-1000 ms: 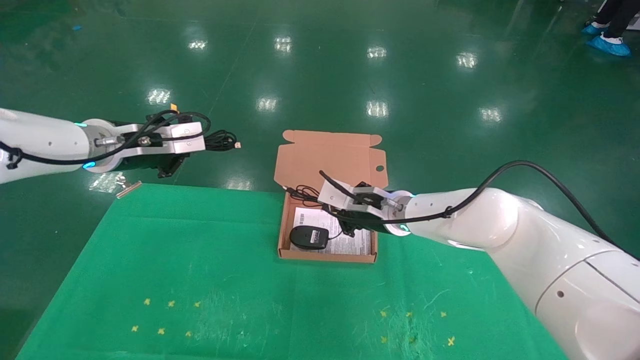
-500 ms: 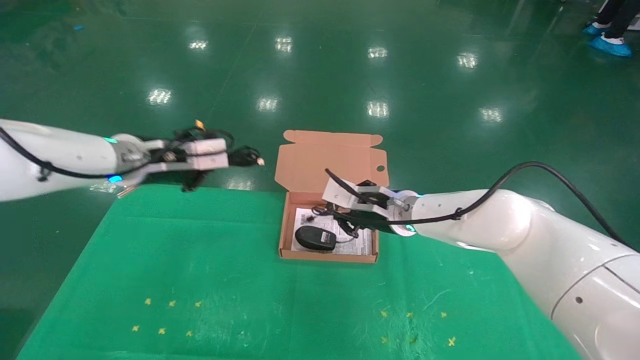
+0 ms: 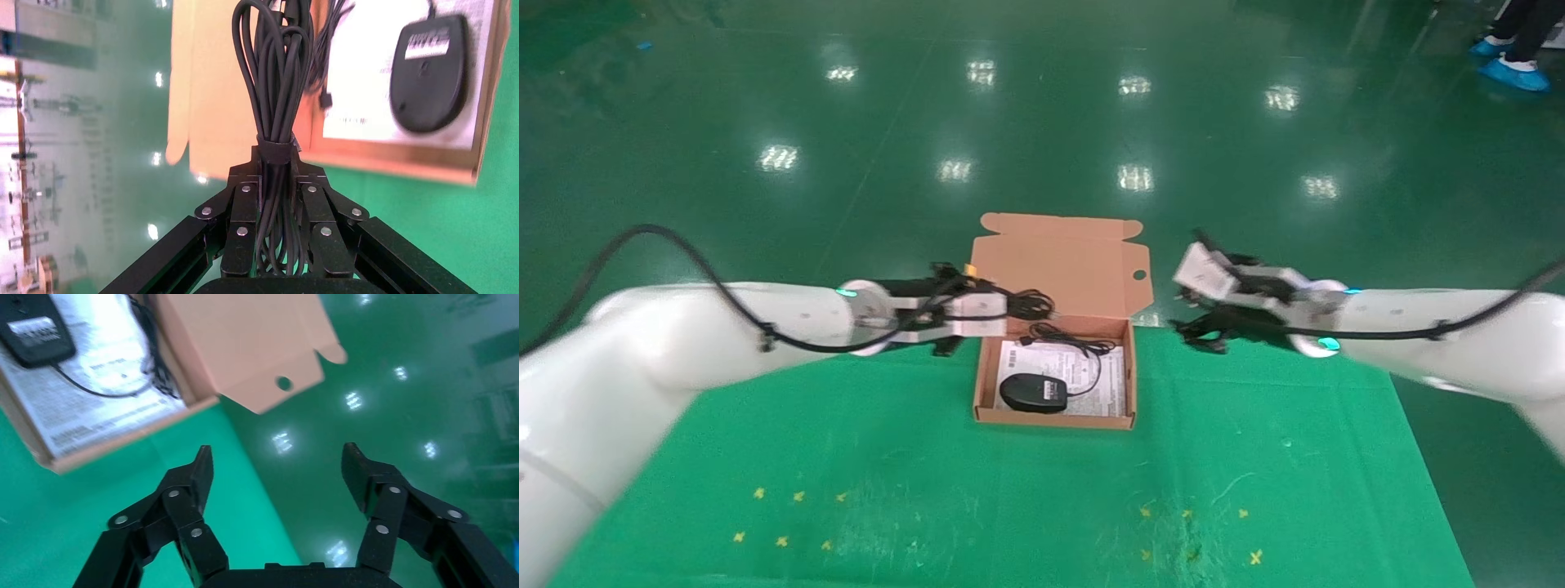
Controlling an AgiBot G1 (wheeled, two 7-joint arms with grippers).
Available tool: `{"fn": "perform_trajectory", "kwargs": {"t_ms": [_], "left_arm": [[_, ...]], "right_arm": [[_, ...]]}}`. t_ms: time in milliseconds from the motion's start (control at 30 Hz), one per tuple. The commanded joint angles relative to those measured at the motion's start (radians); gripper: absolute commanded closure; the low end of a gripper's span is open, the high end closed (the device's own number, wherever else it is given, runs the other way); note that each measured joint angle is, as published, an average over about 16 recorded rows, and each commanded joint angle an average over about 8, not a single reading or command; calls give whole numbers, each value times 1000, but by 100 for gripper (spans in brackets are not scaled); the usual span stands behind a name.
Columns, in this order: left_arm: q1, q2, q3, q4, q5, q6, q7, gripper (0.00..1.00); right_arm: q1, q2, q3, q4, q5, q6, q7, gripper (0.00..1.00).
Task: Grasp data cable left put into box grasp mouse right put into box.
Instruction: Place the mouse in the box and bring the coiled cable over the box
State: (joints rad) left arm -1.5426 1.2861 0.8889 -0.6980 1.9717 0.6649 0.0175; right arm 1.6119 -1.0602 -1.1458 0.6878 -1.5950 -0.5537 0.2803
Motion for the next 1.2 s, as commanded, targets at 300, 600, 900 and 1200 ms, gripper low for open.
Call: {"fn": "perform_trajectory", "kwargs": {"t_ms": [300, 600, 900, 1200], "left_arm": [[34, 82, 44, 118, -207, -68, 240, 100], [39, 86, 135, 120, -376, -90, 332, 65], [35, 90, 175, 131, -426, -95, 331, 0], [34, 88, 165, 129, -411, -94, 334, 0]], "right_arm": [[-4, 159, 2, 142, -27, -1, 75, 0], [-22, 248, -2, 242, -58, 15, 135, 0], [-25, 272, -2, 263, -69, 20, 146, 0], [-25, 264, -2, 257, -67, 20, 144, 0]]}}
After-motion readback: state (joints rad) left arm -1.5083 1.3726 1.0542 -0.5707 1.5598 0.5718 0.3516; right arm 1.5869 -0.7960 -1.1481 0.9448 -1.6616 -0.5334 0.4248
